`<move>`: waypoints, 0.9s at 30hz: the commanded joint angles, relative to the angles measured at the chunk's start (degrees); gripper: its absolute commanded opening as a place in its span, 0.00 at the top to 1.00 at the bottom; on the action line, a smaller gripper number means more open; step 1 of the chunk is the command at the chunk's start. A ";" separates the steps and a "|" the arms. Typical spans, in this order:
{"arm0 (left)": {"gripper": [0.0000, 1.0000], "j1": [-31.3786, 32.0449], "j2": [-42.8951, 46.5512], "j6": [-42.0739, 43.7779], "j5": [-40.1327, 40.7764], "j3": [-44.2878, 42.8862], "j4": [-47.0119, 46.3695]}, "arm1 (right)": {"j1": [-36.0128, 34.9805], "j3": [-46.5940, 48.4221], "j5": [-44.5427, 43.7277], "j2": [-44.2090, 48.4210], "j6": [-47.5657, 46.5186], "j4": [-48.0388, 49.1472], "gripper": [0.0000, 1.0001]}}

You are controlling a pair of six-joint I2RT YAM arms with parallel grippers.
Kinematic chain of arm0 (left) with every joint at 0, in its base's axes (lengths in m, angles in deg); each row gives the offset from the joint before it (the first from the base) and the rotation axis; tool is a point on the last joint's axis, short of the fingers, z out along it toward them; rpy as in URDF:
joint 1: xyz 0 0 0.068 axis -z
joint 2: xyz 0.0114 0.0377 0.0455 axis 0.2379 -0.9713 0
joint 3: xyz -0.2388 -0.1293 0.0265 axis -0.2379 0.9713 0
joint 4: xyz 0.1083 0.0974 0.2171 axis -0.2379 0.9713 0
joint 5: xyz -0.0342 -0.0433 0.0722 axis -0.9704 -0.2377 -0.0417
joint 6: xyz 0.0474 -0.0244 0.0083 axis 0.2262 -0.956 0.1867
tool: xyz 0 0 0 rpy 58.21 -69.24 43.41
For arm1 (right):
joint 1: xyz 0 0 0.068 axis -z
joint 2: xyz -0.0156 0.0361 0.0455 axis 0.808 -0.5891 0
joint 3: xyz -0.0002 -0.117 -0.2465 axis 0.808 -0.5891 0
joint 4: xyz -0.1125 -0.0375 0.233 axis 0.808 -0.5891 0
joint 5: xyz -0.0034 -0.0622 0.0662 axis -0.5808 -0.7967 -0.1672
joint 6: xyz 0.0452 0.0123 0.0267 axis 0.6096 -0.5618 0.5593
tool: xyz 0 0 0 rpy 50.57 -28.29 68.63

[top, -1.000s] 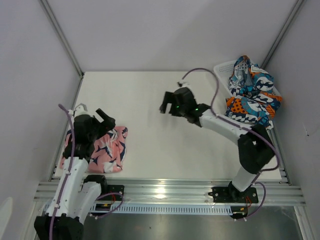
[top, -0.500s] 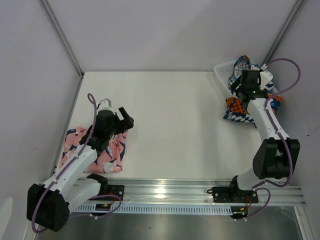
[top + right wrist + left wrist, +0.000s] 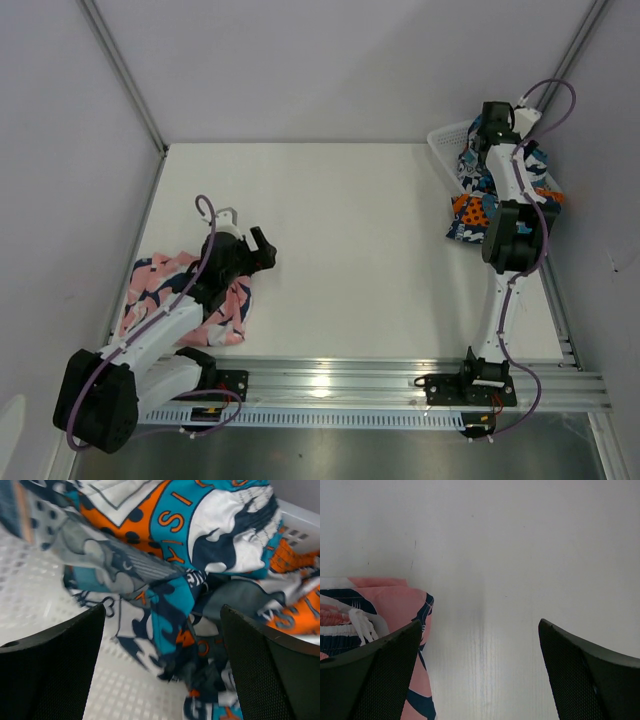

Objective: Fold and stack the shorts
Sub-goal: Grab the shorts from the pile

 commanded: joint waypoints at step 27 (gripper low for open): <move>0.01 3.44 -10.97 5.96 4.42 -2.79 -6.43 | 7.20 9.12 5.86 -6.20 -9.87 11.04 1.00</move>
